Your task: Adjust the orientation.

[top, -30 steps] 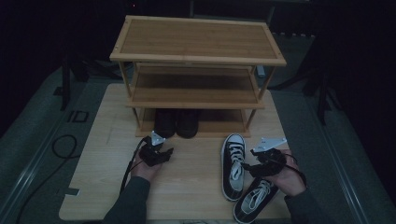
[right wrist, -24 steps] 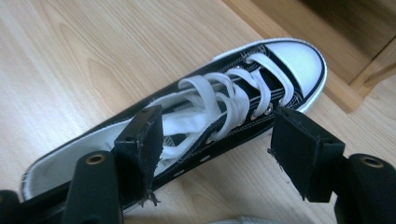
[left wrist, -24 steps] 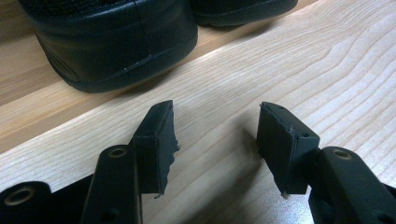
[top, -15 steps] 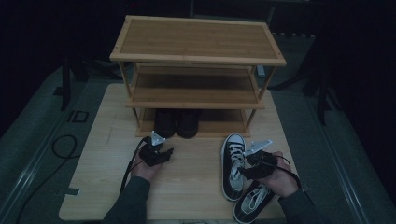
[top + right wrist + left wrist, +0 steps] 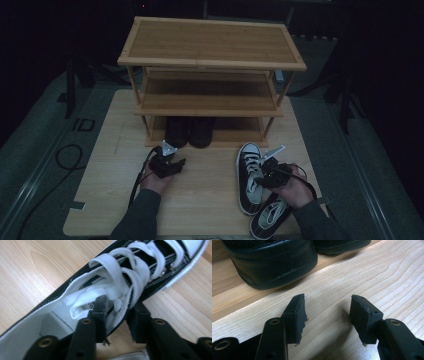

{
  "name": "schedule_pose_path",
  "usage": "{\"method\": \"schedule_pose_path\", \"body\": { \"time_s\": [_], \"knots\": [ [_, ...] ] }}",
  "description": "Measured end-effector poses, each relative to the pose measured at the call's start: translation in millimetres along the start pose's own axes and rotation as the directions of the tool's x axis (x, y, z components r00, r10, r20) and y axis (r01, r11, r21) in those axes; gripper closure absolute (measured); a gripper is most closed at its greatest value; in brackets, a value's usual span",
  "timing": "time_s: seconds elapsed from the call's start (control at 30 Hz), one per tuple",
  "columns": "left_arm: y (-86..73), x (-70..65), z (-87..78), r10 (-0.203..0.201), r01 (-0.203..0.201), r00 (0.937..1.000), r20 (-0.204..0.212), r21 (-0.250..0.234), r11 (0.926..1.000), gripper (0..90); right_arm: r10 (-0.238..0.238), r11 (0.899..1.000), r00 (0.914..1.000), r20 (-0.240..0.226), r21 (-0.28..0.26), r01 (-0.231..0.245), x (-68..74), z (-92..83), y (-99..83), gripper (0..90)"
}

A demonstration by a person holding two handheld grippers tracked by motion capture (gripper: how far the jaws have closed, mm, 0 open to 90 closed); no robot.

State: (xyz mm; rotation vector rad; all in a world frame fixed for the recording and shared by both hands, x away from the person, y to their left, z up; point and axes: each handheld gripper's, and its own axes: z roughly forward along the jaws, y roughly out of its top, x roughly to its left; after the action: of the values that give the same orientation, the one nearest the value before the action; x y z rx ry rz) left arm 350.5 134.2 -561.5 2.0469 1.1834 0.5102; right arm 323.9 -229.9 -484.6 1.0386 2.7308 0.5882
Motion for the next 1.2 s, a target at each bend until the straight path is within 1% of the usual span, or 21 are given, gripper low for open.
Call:
{"method": "schedule_pose_path", "body": {
  "time_s": [0.1,0.23,0.27,0.37,0.43,0.5,0.6,0.67,0.83,1.07,1.2],
  "knots": [
    [0.0,0.0,0.0,0.000,0.000,1.0000,0.000,0.000,1.0000,46.9,0.008,1.000,1.0000,-0.003,-0.018,-0.008,-0.3,0.8,1.8,75.3],
    [0.0,0.0,0.0,0.000,0.000,1.0000,0.000,0.000,1.0000,46.9,-0.010,0.999,0.9999,0.012,-0.040,0.010,-0.2,3.9,8.7,81.5],
    [0.0,0.0,0.0,0.000,0.000,1.0000,0.000,0.000,1.0000,46.9,-0.009,0.999,0.9999,0.009,-0.045,0.009,-0.9,4.9,10.7,82.8],
    [0.0,0.0,0.0,0.000,0.000,1.0000,0.000,0.000,1.0000,46.9,-0.016,0.998,0.9995,0.026,-0.061,0.018,-2.7,7.0,17.1,85.1],
    [0.0,0.0,0.0,0.000,0.000,1.0000,0.001,0.000,1.0000,46.8,-0.033,0.997,0.9987,0.039,-0.065,0.035,-3.3,7.6,21.3,85.4],
    [0.0,0.0,0.0,0.000,0.000,1.0000,0.001,0.000,1.0000,46.8,-0.037,0.997,0.9982,0.046,-0.070,0.041,-4.5,7.0,24.5,85.6],
    [0.0,0.0,0.0,0.000,0.000,1.0000,0.001,0.000,1.0000,46.8,-0.051,0.995,0.9975,0.049,-0.082,0.055,-8.0,6.8,27.1,85.8],
    [0.0,0.0,0.0,0.000,0.000,1.0000,0.001,0.000,1.0000,46.8,-0.052,0.995,0.9974,0.050,-0.088,0.056,-11.0,8.0,28.3,85.8],
    [0.0,0.0,0.0,0.000,0.000,1.0000,0.001,0.000,1.0000,46.7,-0.052,0.993,0.9980,0.036,-0.103,0.055,-17.5,9.5,28.5,85.7],
    [0.0,0.0,0.0,0.000,0.000,1.0000,0.001,0.000,1.0000,46.7,-0.053,0.994,0.9975,0.046,-0.090,0.057,-16.1,8.6,28.1,83.5],
    [0.0,0.0,0.0,0.000,0.000,1.0000,0.001,0.000,1.0000,46.6,-0.046,0.996,0.9978,0.047,-0.080,0.049,-15.0,3.3,26.6,81.0]
  ]
}}
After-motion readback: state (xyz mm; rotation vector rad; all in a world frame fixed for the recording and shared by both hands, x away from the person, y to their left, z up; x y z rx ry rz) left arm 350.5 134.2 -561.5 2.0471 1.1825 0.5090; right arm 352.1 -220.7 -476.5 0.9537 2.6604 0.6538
